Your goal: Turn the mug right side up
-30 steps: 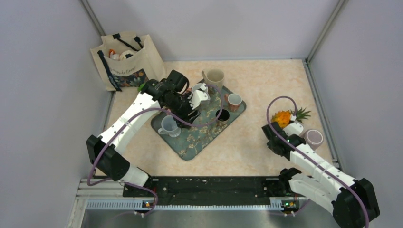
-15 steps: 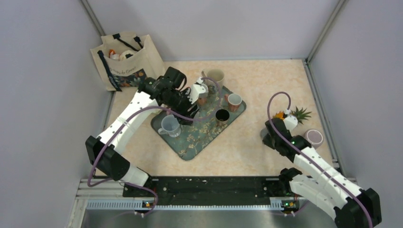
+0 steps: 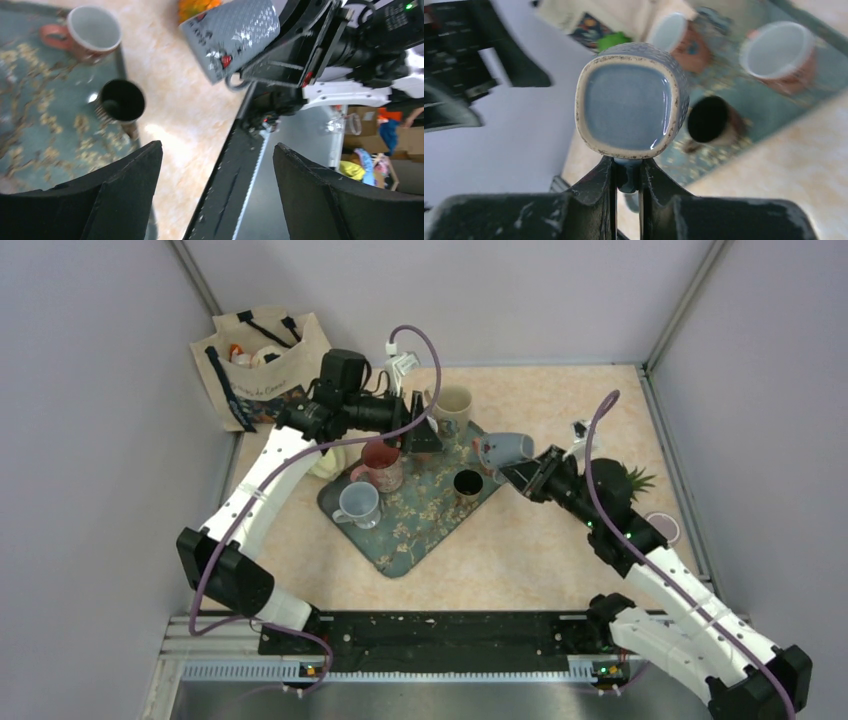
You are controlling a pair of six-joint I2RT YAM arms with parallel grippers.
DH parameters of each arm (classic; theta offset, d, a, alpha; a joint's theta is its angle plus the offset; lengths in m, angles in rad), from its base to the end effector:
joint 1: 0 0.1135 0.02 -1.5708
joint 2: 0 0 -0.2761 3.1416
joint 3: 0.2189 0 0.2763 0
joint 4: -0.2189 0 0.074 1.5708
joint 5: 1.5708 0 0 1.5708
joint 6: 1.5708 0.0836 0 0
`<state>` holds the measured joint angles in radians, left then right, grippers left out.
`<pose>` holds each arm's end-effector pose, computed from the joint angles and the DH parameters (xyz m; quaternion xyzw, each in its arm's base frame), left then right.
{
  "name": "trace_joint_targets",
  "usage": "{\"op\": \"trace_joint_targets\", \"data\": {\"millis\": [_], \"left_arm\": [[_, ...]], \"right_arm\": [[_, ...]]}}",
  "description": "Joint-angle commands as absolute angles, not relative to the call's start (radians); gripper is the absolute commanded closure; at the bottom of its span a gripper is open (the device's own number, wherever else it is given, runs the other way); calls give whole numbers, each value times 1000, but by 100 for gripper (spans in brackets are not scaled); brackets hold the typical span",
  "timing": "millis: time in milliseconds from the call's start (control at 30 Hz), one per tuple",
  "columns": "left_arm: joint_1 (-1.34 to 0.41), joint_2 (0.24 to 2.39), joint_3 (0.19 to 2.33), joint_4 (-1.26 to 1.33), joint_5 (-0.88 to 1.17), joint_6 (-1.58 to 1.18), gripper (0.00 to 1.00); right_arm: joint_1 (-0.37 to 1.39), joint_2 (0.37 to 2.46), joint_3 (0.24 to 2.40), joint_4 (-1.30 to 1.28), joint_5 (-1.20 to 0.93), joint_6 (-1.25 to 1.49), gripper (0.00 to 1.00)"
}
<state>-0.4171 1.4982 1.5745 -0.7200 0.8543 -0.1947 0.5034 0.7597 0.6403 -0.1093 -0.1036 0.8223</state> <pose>0.3104 -0.2065 0.3919 0.2744 0.7885 -0.4759 0.2765 0.2129 0.1271 0.2955 0.0924 0.7773 0.4141 0.4645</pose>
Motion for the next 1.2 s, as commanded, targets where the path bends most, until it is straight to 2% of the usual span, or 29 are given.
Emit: {"op": "trace_joint_targets", "data": {"millis": [0, 100, 200, 300, 433, 600, 867, 933, 1067, 1100, 1167], "left_arm": [[-434, 1518, 1538, -431, 1012, -471, 16], [-435, 1528, 1509, -330, 1047, -566, 24], [-436, 1531, 1506, -228, 1068, -644, 26], [-438, 1544, 1528, -204, 1069, -661, 29], [-440, 1545, 1533, -155, 1084, -682, 41], [-438, 1546, 1568, -190, 1087, -629, 46], [-487, 1555, 1530, 78, 1176, -851, 82], [-486, 1555, 1524, 139, 1186, -909, 100], [-464, 1556, 1543, 26, 1157, -822, 100], [-457, 1557, 1555, -74, 1131, -754, 100], [-450, 1564, 1599, -309, 1023, -546, 100]], "right_arm": [[571, 812, 758, 304, -242, 815, 100], [609, 870, 800, 355, -241, 802, 100], [631, 921, 820, 407, -251, 801, 100], [640, 958, 829, 454, -267, 810, 100], [643, 987, 845, 460, -281, 807, 100], [643, 970, 828, 437, -255, 789, 100], [644, 1073, 799, 563, -319, 851, 100], [644, 1101, 801, 569, -320, 854, 100], [644, 1116, 805, 487, -277, 841, 100], [644, 1116, 810, 443, -252, 834, 92], [644, 1116, 820, 349, -215, 806, 59]]}}
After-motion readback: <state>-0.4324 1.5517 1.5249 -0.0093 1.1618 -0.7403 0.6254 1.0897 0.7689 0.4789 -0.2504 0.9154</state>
